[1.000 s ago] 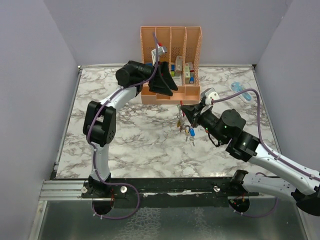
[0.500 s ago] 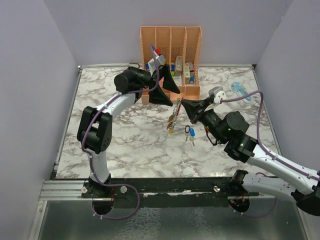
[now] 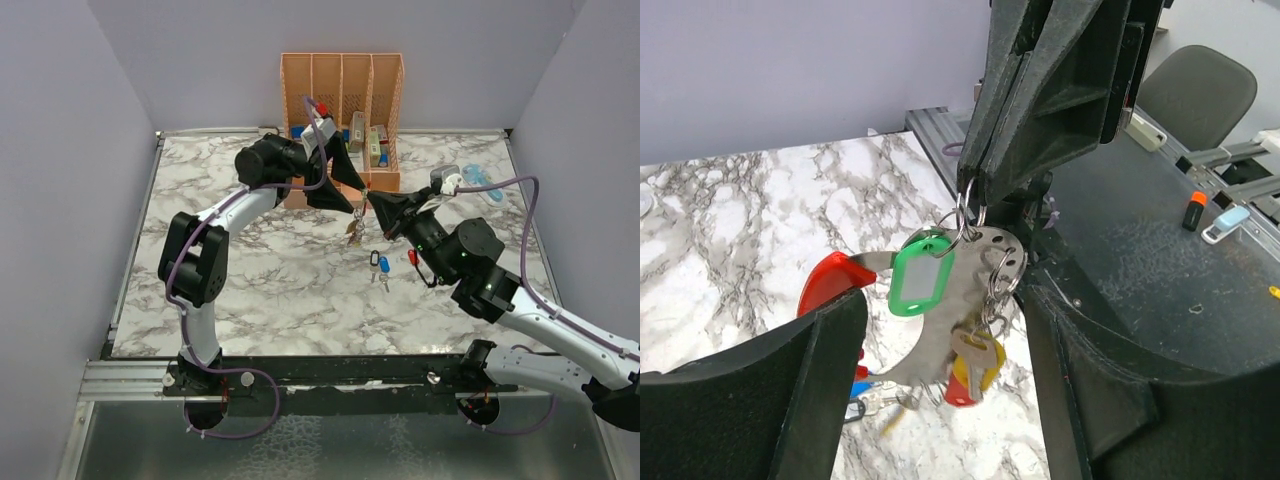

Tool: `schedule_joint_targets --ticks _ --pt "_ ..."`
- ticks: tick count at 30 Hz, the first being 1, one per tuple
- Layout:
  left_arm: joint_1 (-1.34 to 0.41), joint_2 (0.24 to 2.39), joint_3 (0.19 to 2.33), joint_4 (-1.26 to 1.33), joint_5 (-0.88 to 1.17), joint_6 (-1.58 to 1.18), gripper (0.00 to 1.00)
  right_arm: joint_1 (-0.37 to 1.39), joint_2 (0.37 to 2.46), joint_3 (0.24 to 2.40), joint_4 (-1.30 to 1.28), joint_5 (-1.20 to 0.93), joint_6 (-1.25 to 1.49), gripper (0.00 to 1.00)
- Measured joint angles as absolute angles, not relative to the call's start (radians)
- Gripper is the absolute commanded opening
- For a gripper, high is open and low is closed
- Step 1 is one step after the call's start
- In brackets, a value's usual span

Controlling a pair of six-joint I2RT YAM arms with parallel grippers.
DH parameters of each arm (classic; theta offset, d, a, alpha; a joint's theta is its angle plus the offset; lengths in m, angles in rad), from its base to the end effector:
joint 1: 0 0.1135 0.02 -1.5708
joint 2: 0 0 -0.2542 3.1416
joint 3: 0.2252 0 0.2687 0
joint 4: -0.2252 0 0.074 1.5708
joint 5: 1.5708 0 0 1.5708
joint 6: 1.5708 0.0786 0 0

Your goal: Put the keys on the keyring

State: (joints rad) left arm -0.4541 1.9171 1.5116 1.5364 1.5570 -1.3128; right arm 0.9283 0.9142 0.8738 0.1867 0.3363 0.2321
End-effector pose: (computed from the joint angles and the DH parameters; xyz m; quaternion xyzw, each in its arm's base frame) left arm 0.3273 -0.2472 0.3724 0.5584 0.4265 -0.6343 0.3224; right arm 0.1859 0.2051 0.3858 -0.1007 0.6489 0.3176 0.6841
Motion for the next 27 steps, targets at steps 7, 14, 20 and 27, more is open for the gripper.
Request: schedule_joint_targets --ticks 7,14,20,27 --pt "-0.459 1.919 1.514 1.536 1.559 -1.266 0.53 0.928 0.929 0.899 0.15 0.347 0.29 0.01" --pt "-0.459 1.986 1.648 1.538 1.568 -1.251 0.31 0.928 0.939 0.93 0.082 0.367 0.34 0.01" --pt "-0.459 2.008 1.681 1.538 1.568 -1.277 0.57 0.928 0.938 0.944 0.044 0.376 0.366 0.01" --pt "-0.459 2.006 1.623 1.538 1.569 -1.286 0.72 0.928 0.938 0.947 -0.005 0.394 0.373 0.01"
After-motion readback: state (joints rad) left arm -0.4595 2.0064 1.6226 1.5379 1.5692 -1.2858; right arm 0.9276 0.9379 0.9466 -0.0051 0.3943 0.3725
